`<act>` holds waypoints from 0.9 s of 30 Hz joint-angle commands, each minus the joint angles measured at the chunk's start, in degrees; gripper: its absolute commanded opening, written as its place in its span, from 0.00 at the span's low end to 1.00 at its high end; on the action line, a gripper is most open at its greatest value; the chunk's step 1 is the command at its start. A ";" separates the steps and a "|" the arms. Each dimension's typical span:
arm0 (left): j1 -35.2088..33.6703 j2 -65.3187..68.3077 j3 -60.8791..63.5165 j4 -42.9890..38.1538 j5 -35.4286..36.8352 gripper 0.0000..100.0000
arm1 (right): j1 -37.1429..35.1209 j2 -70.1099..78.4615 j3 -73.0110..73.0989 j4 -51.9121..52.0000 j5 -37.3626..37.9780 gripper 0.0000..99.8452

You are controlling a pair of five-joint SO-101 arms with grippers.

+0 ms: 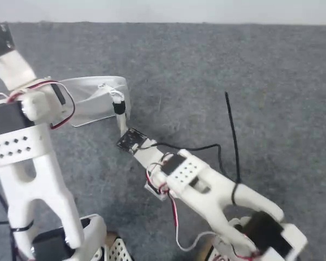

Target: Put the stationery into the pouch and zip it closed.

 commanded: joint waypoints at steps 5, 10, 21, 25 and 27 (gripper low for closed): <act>-0.44 -0.97 0.13 -2.20 0.79 0.01 | 2.42 6.55 -6.33 -0.84 3.96 0.27; -0.44 -0.97 0.13 -2.20 0.70 0.01 | 2.33 8.13 -6.33 -1.01 4.04 0.24; -0.44 -0.97 0.13 -2.20 0.62 0.01 | 1.98 7.87 -6.68 -1.36 3.96 0.01; -0.44 -0.97 0.13 -2.20 0.62 0.01 | 1.98 7.78 -6.51 -0.92 3.69 0.01; -0.44 -0.97 0.13 -2.20 0.62 0.01 | 1.98 7.78 -6.42 -0.92 3.60 0.01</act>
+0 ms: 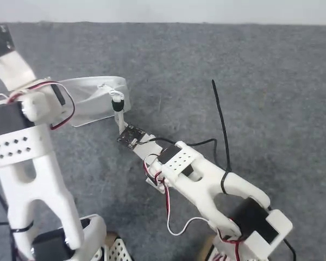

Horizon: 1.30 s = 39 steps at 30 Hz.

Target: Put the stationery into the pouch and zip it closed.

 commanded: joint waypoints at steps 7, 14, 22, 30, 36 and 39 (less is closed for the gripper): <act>-0.26 -0.88 -0.66 -1.85 0.62 0.01 | -0.04 -6.73 1.49 0.75 0.26 0.01; -0.09 -0.88 -0.66 -1.85 0.70 0.01 | -0.04 -22.81 8.44 0.48 0.26 0.01; 6.59 -0.88 -0.84 -1.41 0.70 0.01 | 0.13 -37.93 13.54 0.40 0.26 0.01; 9.23 -0.97 -0.92 -0.62 0.62 0.01 | 0.22 -46.99 20.13 -6.81 0.26 0.01; 9.14 -0.97 -0.75 -0.62 0.53 0.01 | 0.31 -57.98 20.31 -6.81 -3.69 0.01; 9.32 -0.97 -0.66 -0.62 0.53 0.01 | 0.31 -62.46 20.31 -7.16 -4.04 0.01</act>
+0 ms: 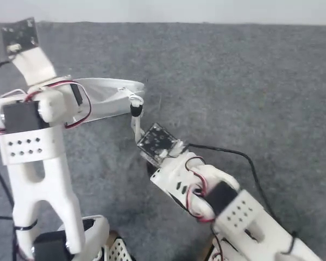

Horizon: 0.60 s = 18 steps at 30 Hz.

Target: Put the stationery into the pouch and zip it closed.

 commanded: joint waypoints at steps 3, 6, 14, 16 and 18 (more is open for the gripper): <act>1.05 -0.79 -0.57 -0.44 0.53 0.01 | 0.48 -9.01 -1.32 -4.09 -1.14 0.01; 1.05 -0.70 -0.48 -0.44 0.53 0.01 | 0.57 -10.86 -1.32 -9.89 -1.14 0.01; 1.05 -0.70 -0.48 0.26 0.53 0.01 | 0.57 -9.27 -1.58 -27.03 -0.88 0.01; 1.05 -0.70 -0.48 0.26 0.53 0.01 | 0.57 -7.87 -2.81 -29.32 -0.88 0.01; 1.05 -0.70 -0.48 0.26 0.53 0.01 | 0.57 -5.85 -4.66 -31.08 -0.79 0.01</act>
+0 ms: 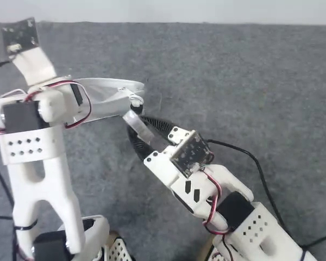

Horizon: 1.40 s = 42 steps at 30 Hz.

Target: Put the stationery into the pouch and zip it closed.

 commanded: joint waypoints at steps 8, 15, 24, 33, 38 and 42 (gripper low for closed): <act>0.79 -0.70 -0.48 0.26 0.44 0.01 | 0.92 16.22 -12.75 -17.19 -0.53 0.01; 0.97 -0.70 0.48 -0.09 0.44 0.01 | 0.84 28.18 -13.63 -35.47 -0.35 0.01; 1.05 -0.70 0.66 -0.09 0.44 0.01 | 0.84 38.46 -13.63 -49.63 -0.44 0.01; 0.79 -0.70 0.66 -0.09 0.44 0.01 | 0.92 46.20 -13.63 -51.38 -0.62 0.01; 0.70 -0.70 0.66 -0.09 0.44 0.01 | 0.92 49.63 -13.63 -51.38 -0.70 0.01; 0.70 -0.70 0.66 -0.09 0.44 0.01 | 0.92 51.21 -13.36 -51.03 -0.70 0.01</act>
